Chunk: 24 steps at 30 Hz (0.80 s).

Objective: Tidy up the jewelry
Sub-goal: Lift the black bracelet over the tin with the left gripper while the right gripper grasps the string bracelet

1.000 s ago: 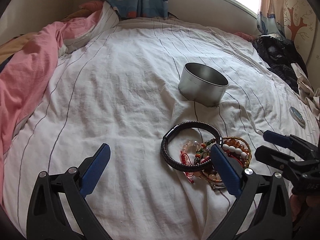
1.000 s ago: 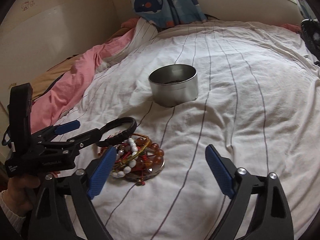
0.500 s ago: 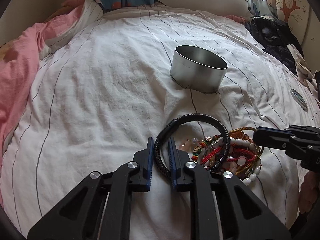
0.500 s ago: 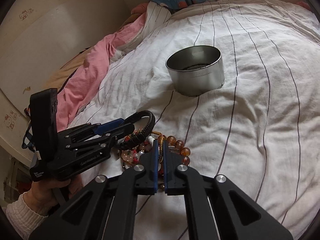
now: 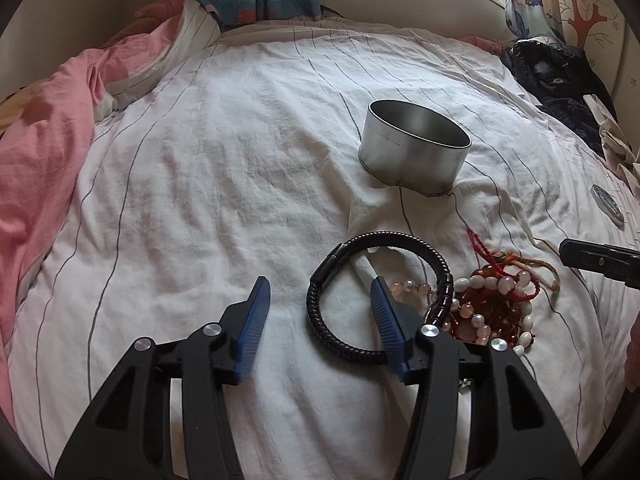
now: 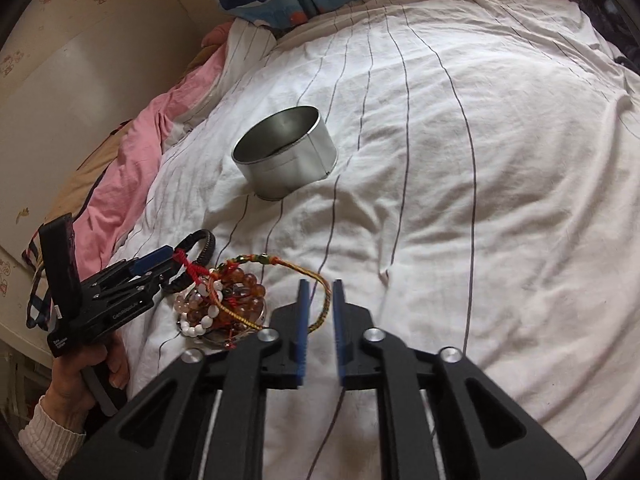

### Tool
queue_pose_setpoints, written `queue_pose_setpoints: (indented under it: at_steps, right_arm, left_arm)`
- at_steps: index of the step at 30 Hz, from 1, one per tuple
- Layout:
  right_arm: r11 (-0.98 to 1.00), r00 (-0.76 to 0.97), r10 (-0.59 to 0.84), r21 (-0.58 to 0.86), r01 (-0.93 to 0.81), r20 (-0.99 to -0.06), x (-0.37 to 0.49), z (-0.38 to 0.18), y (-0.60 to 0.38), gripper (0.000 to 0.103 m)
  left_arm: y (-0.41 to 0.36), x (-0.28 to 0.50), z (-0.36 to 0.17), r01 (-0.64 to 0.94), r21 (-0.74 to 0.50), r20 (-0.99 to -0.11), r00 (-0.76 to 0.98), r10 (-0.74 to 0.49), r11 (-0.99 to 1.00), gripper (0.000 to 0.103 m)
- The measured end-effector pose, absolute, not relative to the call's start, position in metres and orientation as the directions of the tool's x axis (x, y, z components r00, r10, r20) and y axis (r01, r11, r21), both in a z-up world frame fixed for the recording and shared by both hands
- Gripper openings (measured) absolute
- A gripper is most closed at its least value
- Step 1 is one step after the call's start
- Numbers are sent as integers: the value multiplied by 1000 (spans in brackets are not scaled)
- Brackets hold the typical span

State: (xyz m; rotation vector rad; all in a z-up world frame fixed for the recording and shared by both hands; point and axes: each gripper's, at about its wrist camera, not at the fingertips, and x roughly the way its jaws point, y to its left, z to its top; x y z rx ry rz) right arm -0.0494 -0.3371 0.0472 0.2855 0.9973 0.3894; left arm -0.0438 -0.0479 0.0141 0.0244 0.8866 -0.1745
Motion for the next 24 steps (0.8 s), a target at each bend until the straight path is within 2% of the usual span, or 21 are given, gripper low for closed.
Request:
queue_pose_setpoints:
  at_steps: [1,4,7,8,9,10,11,12,15,20,24]
  right_arm:
    - [900,491,433,397,-183,-756,-49,46,-337,52]
    - [916,482,399,357,-182,-780,-44,42,-331,53]
    - [922,466,388,340,-187,-795,-40,33,-324,58]
    - [931,460,363,303,-202,-810,-40,30,-317,59]
    - [944,457,319,239,-225,-830,-41,27,-309,56]
    - [955,467,268,168,-244,-843,-43,27,-301,48]
    - [954,468,257,143,-265,-846,-45,27,-297,21]
    - [950,467,270,154,-271,-842,-47,29,-297,6]
    - [937,498,340,241,-255,-798,-51,39,-312,4]
    - [853,590,515,438,-283,-621,-62,72,-342,4]
    - [808,617,568,514,-290,-545,-62,82,-353,4]
  left_arm:
    - [-48,-43,13,163,-49,-775,617,-140,985,51]
    - [-49,-42,11,165,-48,-779,611,-140,985,51]
    - [-49,-42,11,166,-45,-780,611,-138,985,51]
    - [-50,-42,11,168,-42,-781,610,-137,985,48]
    - [-51,-42,11,175,-41,-781,608,-141,984,41]
    - [-53,-42,10,183,-32,-785,604,-138,983,24]
    - [-55,-42,10,188,-11,-785,606,-125,982,19]
    - [-57,-43,10,198,-5,-785,607,-127,980,11]
    - [-59,-48,17,220,-12,-766,625,-150,976,9]
    - [-56,-57,32,229,-39,-709,679,-188,973,8]
    - [-52,-58,37,229,-75,-688,693,-217,971,8]
